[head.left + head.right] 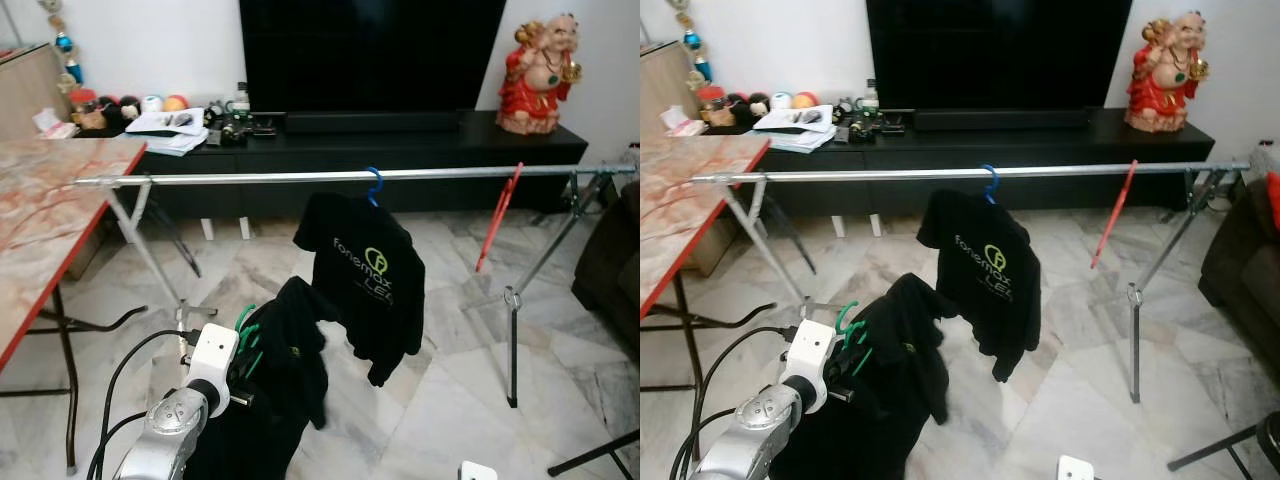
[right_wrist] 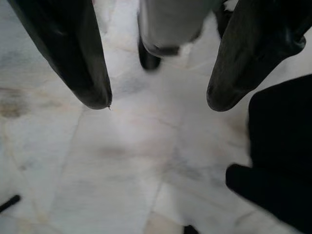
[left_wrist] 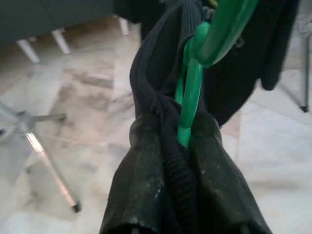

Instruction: Hang hanger

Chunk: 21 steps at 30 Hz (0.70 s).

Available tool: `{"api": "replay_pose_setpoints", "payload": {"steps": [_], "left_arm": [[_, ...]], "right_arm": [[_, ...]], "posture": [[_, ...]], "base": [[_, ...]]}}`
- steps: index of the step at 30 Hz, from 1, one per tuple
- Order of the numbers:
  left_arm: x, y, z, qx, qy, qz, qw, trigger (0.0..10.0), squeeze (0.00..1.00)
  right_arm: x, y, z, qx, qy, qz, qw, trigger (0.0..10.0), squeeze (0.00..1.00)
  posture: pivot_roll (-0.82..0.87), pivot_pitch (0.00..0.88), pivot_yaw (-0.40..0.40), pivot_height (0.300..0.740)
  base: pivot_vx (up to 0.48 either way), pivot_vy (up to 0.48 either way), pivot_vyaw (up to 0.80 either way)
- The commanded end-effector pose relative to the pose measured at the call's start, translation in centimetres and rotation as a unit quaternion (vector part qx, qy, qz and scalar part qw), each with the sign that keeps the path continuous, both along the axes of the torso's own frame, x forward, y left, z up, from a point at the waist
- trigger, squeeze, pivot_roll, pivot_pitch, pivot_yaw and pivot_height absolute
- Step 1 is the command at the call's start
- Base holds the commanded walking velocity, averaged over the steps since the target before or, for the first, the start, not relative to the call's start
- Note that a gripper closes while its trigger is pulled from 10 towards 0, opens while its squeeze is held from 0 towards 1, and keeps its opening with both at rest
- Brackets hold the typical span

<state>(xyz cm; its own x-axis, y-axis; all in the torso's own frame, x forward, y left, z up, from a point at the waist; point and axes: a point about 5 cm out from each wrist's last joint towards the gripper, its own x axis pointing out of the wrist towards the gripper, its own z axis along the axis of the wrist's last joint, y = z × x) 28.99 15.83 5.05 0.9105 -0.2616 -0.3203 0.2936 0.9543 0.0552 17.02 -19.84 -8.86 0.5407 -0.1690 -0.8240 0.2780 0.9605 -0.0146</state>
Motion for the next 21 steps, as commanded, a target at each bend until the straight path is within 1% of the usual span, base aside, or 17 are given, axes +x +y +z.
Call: {"api": "replay_pose_setpoints", "payload": {"steps": [1, 21], "left_arm": [[0.47, -0.41, 0.86, 0.005, -0.018, -0.012, 1.0, 10.0, 0.0], [0.66, -0.24, 0.79, 0.013, -0.011, -0.005, 1.0, 10.0, 0.0]], "right_arm": [[0.21, -0.09, 0.11, -0.002, -0.004, -0.003, 1.0, 10.0, 0.0], [0.39, -0.3, 0.22, -0.002, -0.005, -0.009, 1.0, 10.0, 0.0]], "posture": [[0.05, 0.0, 0.009, 0.74], [0.05, 0.026, -0.004, 0.74]], "base": [[0.326, 0.0, 0.0], [0.328, 0.0, 0.0]]}}
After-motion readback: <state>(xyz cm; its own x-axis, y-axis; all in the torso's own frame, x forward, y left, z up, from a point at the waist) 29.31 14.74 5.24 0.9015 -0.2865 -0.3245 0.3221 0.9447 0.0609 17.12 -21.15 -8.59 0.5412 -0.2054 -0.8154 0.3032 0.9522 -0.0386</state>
